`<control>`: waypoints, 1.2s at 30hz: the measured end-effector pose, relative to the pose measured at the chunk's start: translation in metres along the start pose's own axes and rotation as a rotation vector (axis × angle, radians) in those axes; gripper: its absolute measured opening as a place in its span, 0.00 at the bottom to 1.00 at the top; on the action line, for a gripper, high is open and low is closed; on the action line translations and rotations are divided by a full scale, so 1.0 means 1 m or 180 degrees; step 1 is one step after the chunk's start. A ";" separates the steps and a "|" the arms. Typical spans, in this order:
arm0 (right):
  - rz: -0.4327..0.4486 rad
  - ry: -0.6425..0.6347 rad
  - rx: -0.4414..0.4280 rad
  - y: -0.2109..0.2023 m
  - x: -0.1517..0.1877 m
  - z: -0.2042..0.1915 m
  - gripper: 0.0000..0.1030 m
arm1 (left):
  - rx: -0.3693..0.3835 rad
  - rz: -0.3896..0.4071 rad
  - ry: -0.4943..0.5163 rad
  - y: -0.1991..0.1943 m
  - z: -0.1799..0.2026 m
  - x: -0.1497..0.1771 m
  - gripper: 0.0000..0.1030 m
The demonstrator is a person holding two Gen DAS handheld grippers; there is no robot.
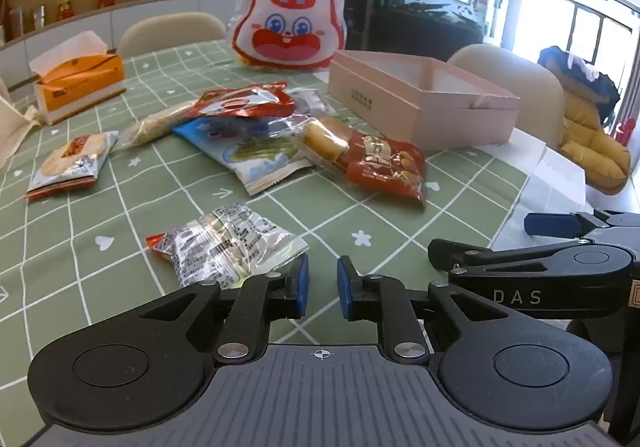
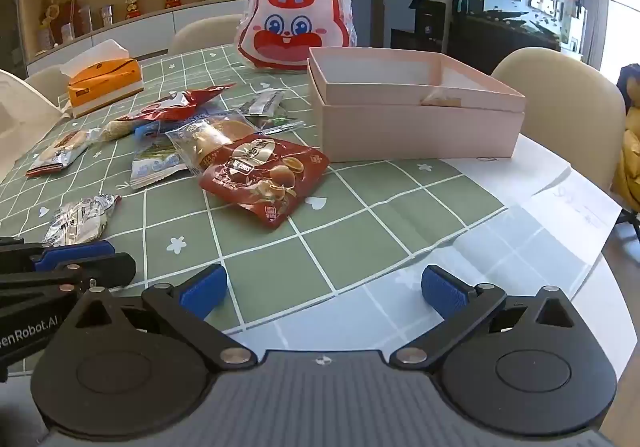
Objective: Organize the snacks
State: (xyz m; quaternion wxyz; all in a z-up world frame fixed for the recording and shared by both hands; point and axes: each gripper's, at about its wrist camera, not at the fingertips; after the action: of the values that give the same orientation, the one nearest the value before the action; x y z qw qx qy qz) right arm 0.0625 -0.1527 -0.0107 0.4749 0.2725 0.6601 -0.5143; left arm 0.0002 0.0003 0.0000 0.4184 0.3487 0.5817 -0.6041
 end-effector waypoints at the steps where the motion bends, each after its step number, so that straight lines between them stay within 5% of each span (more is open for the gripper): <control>1: -0.0010 -0.0016 0.0008 0.000 0.000 0.000 1.00 | -0.0027 0.0051 0.0067 0.000 0.001 0.001 0.19; 36: -0.0003 0.0004 0.0000 -0.001 0.001 0.000 1.00 | -0.0021 0.0029 0.0048 0.000 0.001 0.000 0.19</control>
State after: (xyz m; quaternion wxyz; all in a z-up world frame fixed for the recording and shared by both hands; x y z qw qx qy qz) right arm 0.0611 -0.1531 -0.0111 0.4741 0.2725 0.6605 -0.5144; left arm -0.0001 -0.0005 -0.0001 0.4178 0.3545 0.5852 -0.5977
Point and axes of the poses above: each gripper's, at about its wrist camera, not at the fingertips, and y roughly the way its jaws point, z to its right, x to its underside, and after that the axes turned 14 degrees about z, right-handed
